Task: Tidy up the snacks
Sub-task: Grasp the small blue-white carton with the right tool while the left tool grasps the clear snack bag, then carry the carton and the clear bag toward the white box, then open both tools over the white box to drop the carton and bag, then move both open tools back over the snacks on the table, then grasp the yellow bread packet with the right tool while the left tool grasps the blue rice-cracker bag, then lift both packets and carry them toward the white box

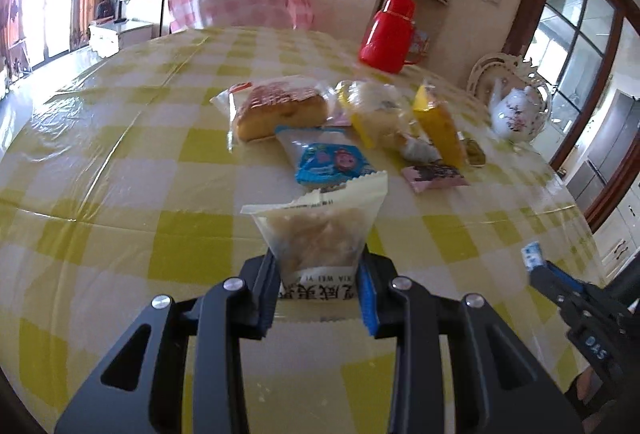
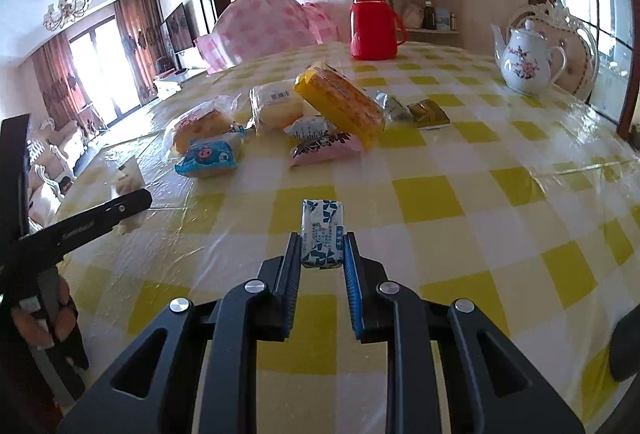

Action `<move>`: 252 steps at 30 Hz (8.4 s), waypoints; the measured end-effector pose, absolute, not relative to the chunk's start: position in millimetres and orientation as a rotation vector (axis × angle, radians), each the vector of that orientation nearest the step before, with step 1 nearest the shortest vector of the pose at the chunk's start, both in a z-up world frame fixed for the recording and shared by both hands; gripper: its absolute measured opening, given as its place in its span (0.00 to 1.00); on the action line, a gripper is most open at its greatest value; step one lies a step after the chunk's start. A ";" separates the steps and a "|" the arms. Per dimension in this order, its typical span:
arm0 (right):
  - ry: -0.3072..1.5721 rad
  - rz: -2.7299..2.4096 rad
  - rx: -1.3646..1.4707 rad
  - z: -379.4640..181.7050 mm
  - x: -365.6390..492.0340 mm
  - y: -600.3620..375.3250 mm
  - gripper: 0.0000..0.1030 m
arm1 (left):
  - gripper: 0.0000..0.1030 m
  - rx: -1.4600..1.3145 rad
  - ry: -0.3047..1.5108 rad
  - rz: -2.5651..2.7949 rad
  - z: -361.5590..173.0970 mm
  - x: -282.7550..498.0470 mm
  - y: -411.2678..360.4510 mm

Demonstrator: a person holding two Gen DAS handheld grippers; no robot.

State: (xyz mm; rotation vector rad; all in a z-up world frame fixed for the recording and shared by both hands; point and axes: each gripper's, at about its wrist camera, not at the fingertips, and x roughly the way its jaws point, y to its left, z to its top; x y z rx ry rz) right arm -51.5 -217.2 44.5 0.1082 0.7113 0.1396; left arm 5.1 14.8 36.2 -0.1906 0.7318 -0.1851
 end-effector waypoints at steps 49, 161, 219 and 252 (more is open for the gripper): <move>0.746 0.421 -0.009 51.6 -155.5 -43.3 0.21 | 0.33 -0.042 0.726 -0.121 52.5 -165.0 117.5; 0.803 0.171 -0.064 71.7 73.9 -221.3 0.47 | 0.98 -0.470 0.804 0.023 19.1 100.1 35.2; 0.450 -0.063 -0.159 95.5 -115.4 -163.1 0.47 | 0.48 -0.153 0.479 -0.095 94.6 -86.4 24.3; -0.066 0.013 -0.193 298.2 -284.9 -55.7 0.47 | 0.48 -0.164 -0.012 -0.062 266.3 -289.8 105.9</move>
